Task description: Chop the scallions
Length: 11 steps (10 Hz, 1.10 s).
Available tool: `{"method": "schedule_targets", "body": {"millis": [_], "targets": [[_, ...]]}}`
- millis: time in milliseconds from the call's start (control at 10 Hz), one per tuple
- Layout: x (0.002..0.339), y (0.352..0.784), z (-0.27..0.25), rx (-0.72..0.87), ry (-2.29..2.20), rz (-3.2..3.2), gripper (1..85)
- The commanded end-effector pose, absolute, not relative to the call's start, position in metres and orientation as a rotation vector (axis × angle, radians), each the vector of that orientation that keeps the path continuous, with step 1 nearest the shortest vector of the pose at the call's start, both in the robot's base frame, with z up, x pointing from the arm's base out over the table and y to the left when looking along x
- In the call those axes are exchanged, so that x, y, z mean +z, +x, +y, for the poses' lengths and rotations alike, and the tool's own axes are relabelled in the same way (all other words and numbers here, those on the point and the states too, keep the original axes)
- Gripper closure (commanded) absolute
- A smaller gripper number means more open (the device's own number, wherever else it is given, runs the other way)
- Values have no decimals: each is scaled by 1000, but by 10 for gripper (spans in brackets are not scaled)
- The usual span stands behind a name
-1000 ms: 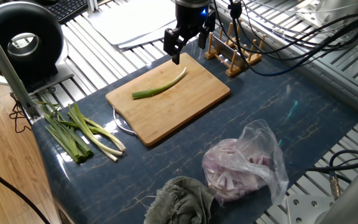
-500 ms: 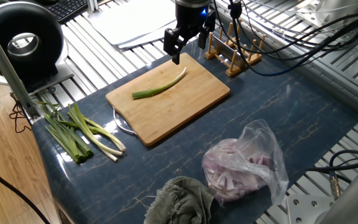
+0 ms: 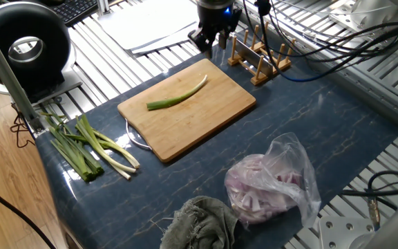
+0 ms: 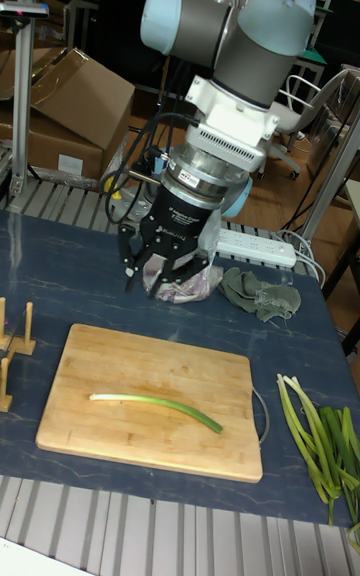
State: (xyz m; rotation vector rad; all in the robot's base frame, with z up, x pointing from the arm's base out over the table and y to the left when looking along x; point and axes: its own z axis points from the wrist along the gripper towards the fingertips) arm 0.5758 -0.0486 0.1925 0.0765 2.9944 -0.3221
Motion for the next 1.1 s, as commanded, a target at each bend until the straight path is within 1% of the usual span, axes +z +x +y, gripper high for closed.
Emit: {"method": "schedule_targets", "body": {"millis": [0,300,400,600,700,800,900,1000], "targets": [[196,585,-60,-389,122,2947,843],[199,595,-82,-494,139,2950,843],[200,603,-88,-498,126,2963,843],[205,622,-108,-479,65,3001,843],[202,632,-115,-412,37,3030,843],[198,646,-126,-356,16,3039,790],[193,661,-143,-335,-29,3049,613],[186,667,-149,-326,0,3066,550]]}}
